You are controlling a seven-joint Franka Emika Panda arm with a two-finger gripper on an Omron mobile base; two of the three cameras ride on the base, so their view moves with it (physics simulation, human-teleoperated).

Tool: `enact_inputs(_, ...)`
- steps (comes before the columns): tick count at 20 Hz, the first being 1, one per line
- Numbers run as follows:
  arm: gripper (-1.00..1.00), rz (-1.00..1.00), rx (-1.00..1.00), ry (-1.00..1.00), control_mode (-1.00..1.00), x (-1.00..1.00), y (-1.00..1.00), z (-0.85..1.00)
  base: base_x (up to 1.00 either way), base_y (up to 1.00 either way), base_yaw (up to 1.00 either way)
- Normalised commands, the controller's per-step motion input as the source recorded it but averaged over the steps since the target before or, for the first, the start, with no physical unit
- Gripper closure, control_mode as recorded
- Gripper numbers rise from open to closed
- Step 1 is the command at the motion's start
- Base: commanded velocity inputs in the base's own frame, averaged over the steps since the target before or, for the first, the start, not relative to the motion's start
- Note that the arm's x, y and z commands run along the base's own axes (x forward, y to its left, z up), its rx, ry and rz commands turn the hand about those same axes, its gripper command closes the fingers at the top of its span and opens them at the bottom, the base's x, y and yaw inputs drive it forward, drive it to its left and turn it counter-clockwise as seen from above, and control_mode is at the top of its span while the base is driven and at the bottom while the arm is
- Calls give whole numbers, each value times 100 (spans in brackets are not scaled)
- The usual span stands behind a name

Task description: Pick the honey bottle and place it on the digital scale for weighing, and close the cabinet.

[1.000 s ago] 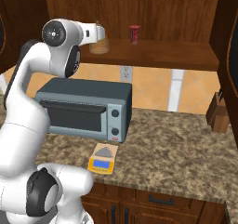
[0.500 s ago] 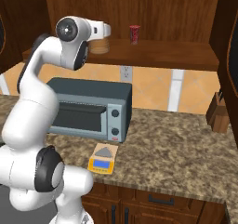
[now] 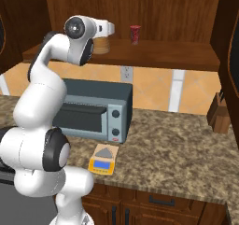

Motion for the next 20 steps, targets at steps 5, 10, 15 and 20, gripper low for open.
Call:
enact_inputs(5, -100, 0, 0, 0, -100, 27, -4, -16, 0, 0, 0)
enact_inputs(10, -100, 0, 0, 0, -100, 24, -10, -21, 0, 0, 0)
enact_inputs(15, 100, 0, 0, 0, -100, 37, 0, -8, 0, 0, 0)
enact_inputs(20, 100, 0, 0, 0, -100, 5, 0, -11, 0, 0, 0)
